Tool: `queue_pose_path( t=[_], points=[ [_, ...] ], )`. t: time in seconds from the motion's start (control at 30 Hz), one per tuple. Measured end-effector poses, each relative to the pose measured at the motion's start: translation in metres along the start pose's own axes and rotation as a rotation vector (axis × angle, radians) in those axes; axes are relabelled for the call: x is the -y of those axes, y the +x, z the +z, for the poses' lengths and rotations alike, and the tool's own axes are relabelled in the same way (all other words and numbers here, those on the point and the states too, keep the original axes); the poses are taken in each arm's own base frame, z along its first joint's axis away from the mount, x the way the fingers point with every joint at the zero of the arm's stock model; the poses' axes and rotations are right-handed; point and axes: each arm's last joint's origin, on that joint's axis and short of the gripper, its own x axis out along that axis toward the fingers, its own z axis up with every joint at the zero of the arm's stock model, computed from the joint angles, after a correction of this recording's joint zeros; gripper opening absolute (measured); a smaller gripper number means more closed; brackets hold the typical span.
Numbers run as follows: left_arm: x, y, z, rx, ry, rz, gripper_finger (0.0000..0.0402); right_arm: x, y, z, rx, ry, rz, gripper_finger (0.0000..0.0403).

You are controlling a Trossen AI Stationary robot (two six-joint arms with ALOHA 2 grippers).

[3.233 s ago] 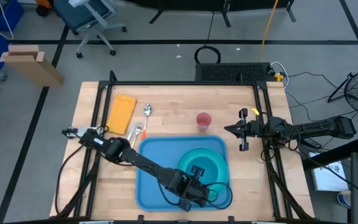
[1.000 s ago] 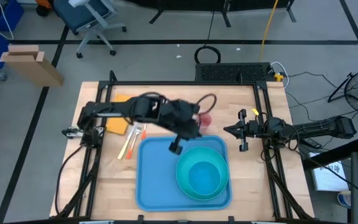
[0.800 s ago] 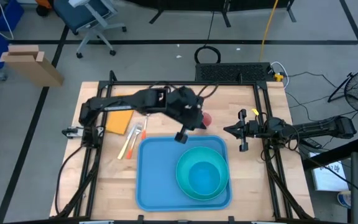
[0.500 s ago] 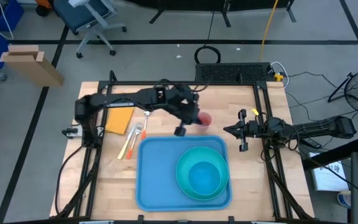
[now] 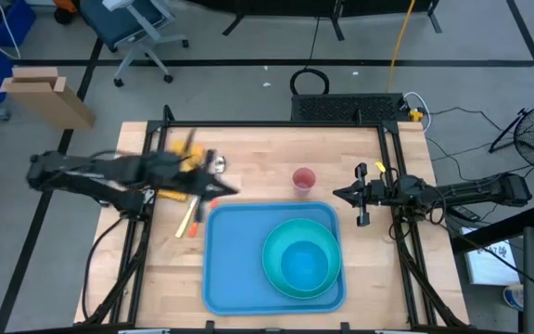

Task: Set up tray
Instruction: Put the pink cup on the top left of the light blue plate on the blue serving tray

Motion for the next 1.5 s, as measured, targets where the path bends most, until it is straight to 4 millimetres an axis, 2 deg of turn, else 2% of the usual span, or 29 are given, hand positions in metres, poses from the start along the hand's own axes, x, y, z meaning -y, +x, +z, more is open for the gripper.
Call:
queue_pose_path(
  t=[0.13,0.2,0.37,0.57,0.77,0.87,0.97,1.1,1.17,1.33,1.5],
  points=[
    [0.014,-0.033,-0.04,0.063,-0.035,0.072,0.0,0.0,0.0,0.001,0.01,0.0,0.0,0.0],
    [0.018,-0.045,-0.056,0.141,-0.057,0.047,0.0,0.0,0.0,0.001,0.013,0.001,0.001,0.0],
    [0.03,-0.063,-0.087,0.249,-0.063,-0.039,0.0,0.0,0.0,0.002,0.016,0.001,0.001,0.0],
    [0.04,-0.062,-0.13,0.206,-0.098,0.041,0.0,0.0,0.0,0.001,0.012,0.001,0.001,0.0],
    [0.047,-0.056,-0.15,0.19,-0.079,0.029,0.0,0.0,0.0,0.001,0.012,0.003,0.0,0.0],
    [0.05,-0.053,-0.161,0.164,-0.069,0.019,0.0001,0.0,0.0,0.002,0.018,0.059,-0.002,0.0],
    [0.051,-0.053,-0.163,0.17,-0.071,0.02,0.001,0.0,0.004,-0.004,-0.132,0.077,-0.003,0.0],
    [0.05,-0.053,-0.163,0.179,-0.094,0.019,0.0025,0.005,0.029,0.035,-0.277,0.027,-0.098,0.0],
    [0.05,-0.053,-0.163,0.179,-0.093,0.018,0.003,0.006,0.043,0.048,-0.399,-0.01,-0.113,0.0],
    [0.05,-0.053,-0.163,0.176,-0.098,0.018,0.0028,0.011,0.093,0.086,-0.6,-0.068,-0.106,0.0],
    [0.05,-0.053,-0.162,0.181,-0.115,0.017,0.0019,0.022,0.134,0.091,-0.851,-0.193,-0.119,0.0014]
  ],
)
